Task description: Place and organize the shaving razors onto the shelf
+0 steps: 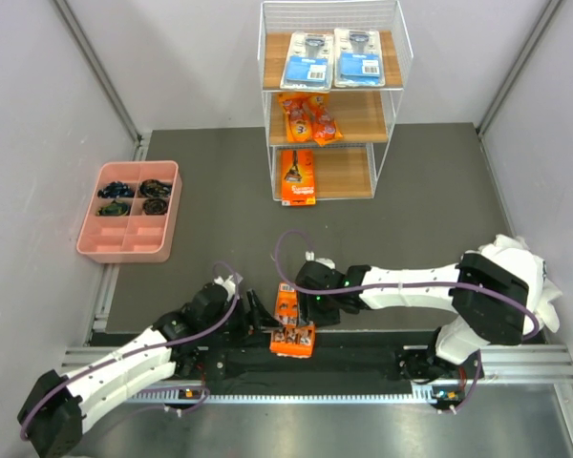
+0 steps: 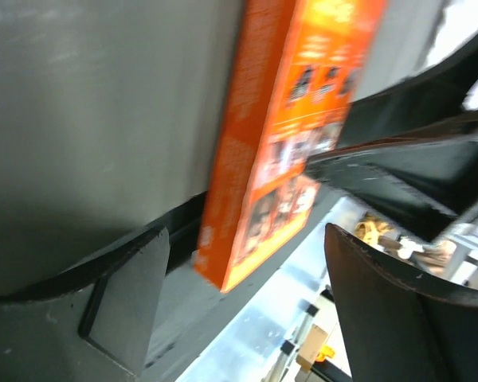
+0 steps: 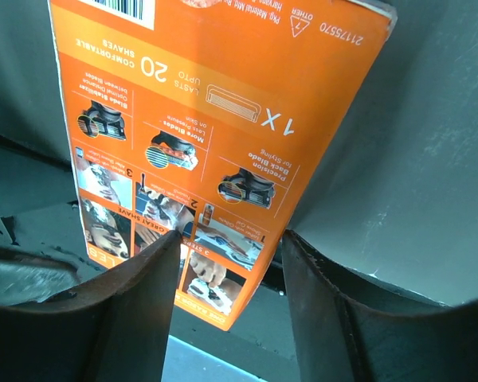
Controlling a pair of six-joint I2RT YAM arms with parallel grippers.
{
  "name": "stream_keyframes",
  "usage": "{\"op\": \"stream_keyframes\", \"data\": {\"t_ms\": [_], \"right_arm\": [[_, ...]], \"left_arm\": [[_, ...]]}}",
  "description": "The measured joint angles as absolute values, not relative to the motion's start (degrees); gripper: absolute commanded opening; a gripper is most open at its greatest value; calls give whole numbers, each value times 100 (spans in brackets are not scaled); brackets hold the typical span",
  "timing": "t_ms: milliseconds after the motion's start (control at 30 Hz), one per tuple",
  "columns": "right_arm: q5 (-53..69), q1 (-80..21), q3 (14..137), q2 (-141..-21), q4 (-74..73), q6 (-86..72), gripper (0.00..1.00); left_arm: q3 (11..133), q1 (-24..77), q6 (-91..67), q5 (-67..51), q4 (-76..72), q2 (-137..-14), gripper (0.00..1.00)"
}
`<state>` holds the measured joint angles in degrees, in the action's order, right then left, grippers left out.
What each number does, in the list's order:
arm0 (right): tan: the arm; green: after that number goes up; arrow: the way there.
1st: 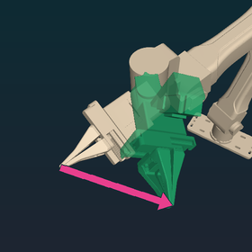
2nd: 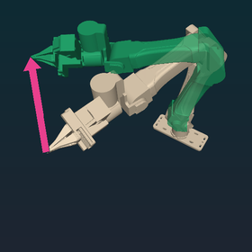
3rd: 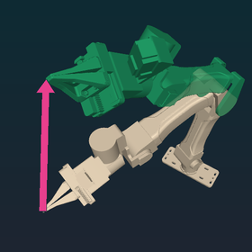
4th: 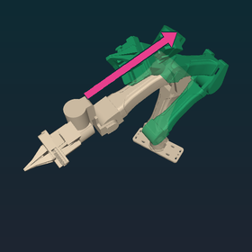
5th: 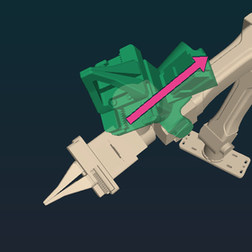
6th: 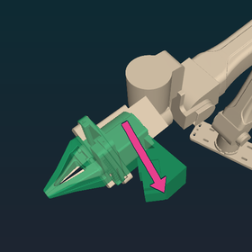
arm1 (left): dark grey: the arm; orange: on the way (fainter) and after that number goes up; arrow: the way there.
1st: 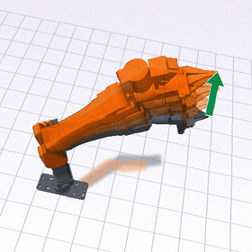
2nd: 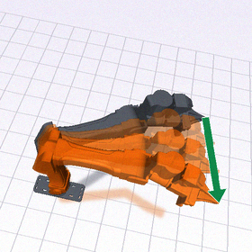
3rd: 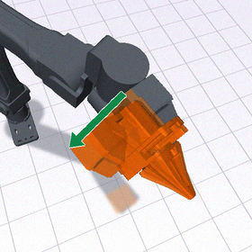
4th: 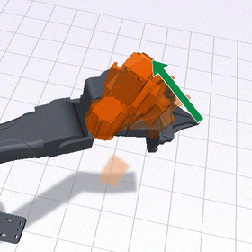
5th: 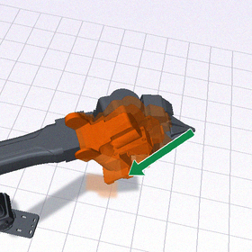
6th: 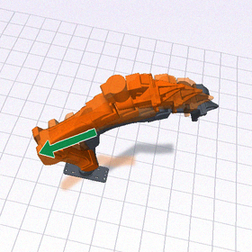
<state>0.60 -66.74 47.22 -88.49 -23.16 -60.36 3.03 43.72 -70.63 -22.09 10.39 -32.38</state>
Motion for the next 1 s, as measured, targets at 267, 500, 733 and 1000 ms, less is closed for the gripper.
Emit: {"op": "stream_keyframes", "data": {"t_ms": [267, 500, 733, 1000], "right_arm": [[121, -6674, 4541, -8748, -2112, -6010, 53], [152, -6674, 4462, -8674, -2091, -5972, 53], [207, -6676, 4460, -8674, -2047, -5966, 52], [292, -6676, 4423, -8674, -1957, -5900, 54]], "left_arm": [[296, 4418, -7358, -2198, 130, -3249, 69], [283, 4497, -7373, -2193, -272, -3618, 67], [283, 4639, -7177, -2161, -108, -4045, 68], [276, 4950, -7282, -2078, -591, -4460, 68]]}}
